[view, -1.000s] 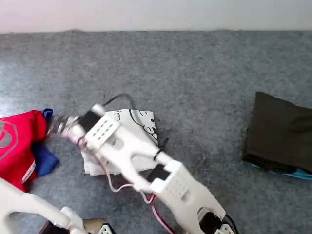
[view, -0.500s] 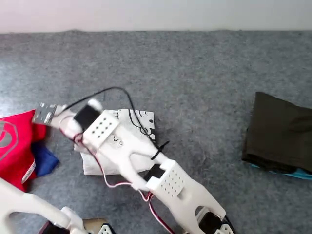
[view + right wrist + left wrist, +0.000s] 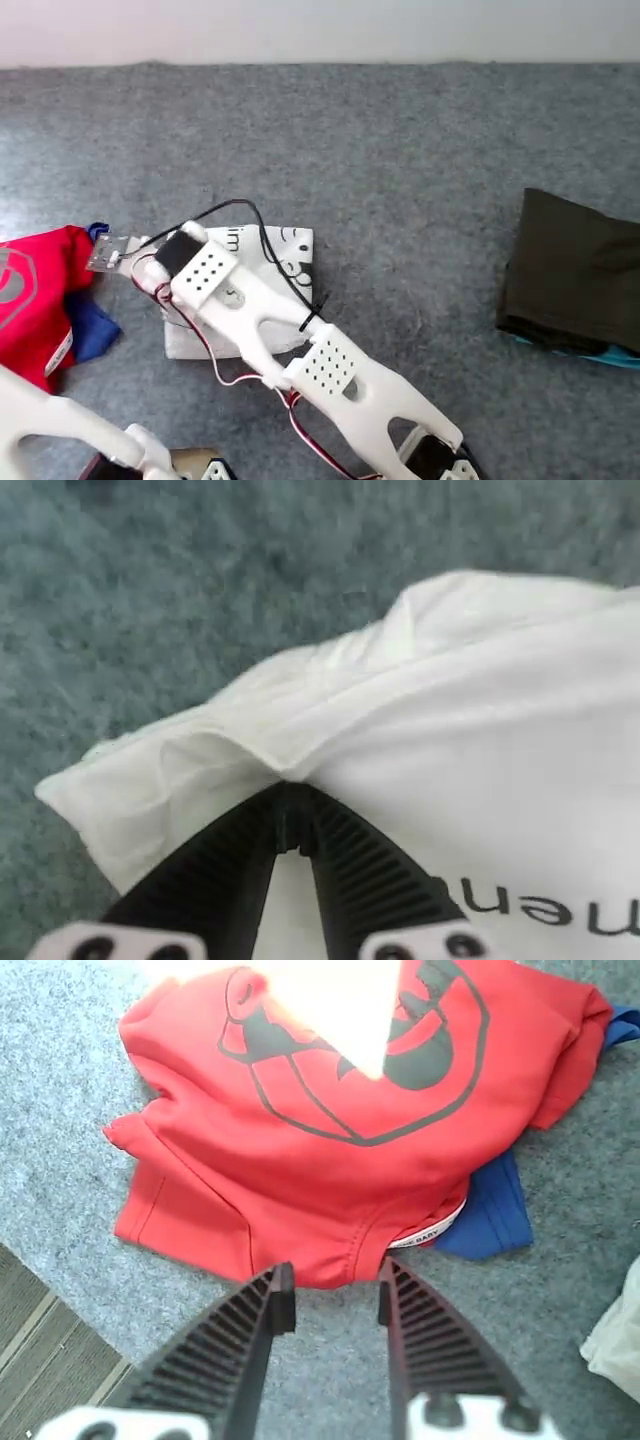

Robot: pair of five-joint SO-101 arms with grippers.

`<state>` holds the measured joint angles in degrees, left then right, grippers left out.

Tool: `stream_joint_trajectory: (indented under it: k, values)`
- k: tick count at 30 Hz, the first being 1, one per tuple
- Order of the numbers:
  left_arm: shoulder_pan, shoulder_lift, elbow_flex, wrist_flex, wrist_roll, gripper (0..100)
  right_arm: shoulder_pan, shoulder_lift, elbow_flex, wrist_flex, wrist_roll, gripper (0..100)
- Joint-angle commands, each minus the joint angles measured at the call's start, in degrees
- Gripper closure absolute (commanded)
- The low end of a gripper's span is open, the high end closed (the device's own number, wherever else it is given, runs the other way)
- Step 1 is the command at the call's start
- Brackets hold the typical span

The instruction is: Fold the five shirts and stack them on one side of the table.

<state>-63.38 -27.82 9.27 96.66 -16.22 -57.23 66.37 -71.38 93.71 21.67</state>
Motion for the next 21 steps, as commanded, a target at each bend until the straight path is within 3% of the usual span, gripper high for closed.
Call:
stream_joint_trajectory:
  k: [1, 8, 12, 21]
  values:
    - [-0.1, -1.3, -0.7, -0.8, 0.4, 85, -1.2, -0.1, -7.5, -2.1, 0.6, 98.7]
    - [-0.1, -1.3, -0.7, -0.8, 0.4, 85, -0.9, -0.1, -19.2, 9.3, 0.5, 98.7]
    - [-0.1, -1.3, -0.7, -0.8, 0.2, 85, 1.1, -2.4, -18.9, 9.5, 0.4, 98.7]
    - [-0.1, -1.3, -0.7, -0.8, 0.0, 85, 9.6, -20.9, 7.7, 9.4, -0.4, 98.9]
